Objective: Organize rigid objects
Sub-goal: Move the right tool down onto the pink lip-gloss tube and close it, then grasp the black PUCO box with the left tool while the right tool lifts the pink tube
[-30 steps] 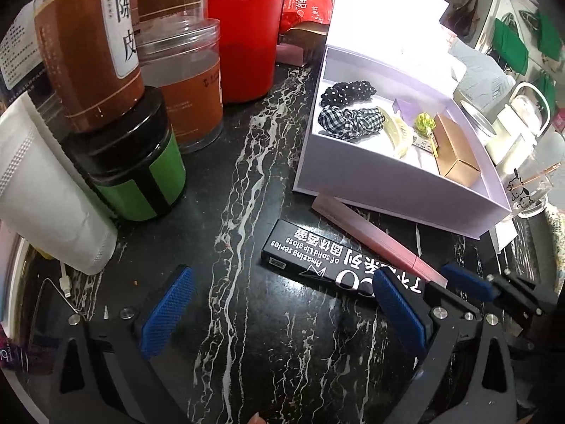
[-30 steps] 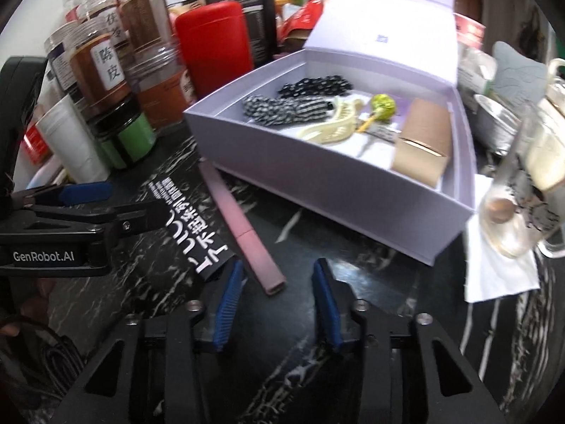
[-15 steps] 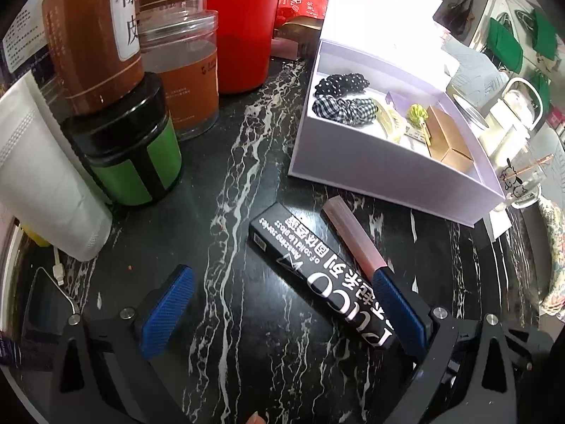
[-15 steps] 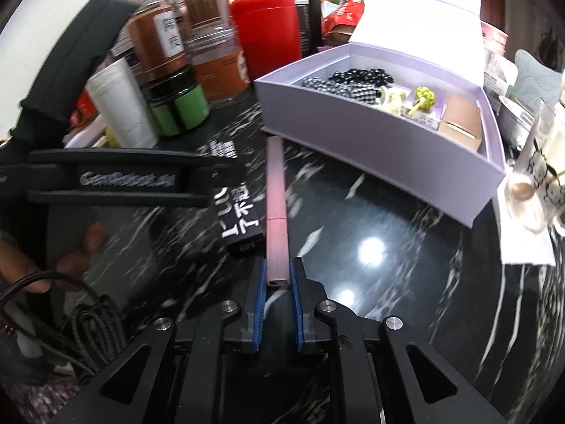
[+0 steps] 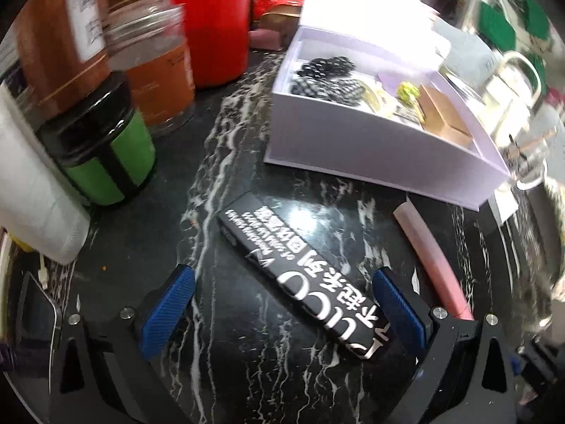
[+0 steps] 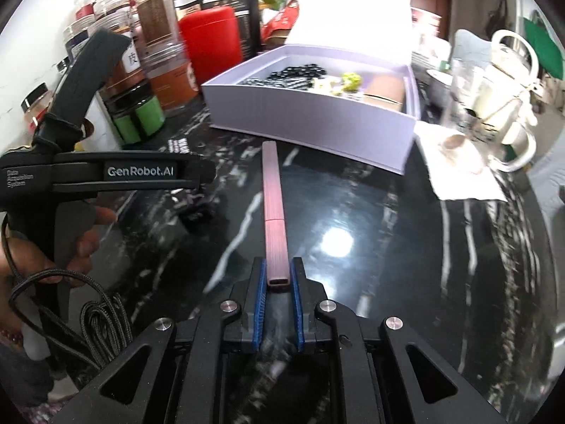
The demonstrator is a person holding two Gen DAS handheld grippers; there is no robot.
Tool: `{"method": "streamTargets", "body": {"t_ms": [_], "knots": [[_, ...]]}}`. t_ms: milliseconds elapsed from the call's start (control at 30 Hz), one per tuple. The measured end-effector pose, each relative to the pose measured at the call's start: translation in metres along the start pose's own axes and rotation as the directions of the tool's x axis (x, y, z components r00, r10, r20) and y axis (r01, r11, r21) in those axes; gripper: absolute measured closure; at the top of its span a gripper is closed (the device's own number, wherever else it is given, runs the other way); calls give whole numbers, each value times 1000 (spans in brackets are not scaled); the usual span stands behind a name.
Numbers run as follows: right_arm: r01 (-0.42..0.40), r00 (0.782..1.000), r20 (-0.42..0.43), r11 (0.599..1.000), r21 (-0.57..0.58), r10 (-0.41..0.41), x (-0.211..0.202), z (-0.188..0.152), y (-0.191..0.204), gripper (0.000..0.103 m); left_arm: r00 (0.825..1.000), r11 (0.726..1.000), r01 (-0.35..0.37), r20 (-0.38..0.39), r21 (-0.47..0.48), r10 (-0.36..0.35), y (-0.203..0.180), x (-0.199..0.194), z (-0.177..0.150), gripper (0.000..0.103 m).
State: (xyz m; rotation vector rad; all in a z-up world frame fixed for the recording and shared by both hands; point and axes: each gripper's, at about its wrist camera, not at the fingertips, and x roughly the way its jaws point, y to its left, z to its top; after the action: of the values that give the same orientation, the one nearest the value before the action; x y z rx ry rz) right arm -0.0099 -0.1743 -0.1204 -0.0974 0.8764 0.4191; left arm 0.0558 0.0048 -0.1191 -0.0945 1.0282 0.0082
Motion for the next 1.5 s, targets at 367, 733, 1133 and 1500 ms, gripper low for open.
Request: {"method": "streamTargets", "body": {"t_ms": [367, 733, 1133, 1500], "knots": [[11, 1000, -11, 998, 60, -11, 0, 1, -17, 73, 996, 988, 42, 77, 148, -54, -15, -17, -17, 70], [21, 1000, -4, 998, 64, -21, 12, 17, -14, 69, 991, 978, 105, 57, 180, -117, -6, -34, -35, 78], [71, 997, 16, 997, 8, -71, 25, 27, 5, 70, 986, 968, 110, 101, 225, -135, 6, -32, -36, 78], [76, 997, 32, 997, -23, -75, 24, 23, 14, 89, 986, 978, 102, 109, 180, -123, 11, -31, -35, 78]]}}
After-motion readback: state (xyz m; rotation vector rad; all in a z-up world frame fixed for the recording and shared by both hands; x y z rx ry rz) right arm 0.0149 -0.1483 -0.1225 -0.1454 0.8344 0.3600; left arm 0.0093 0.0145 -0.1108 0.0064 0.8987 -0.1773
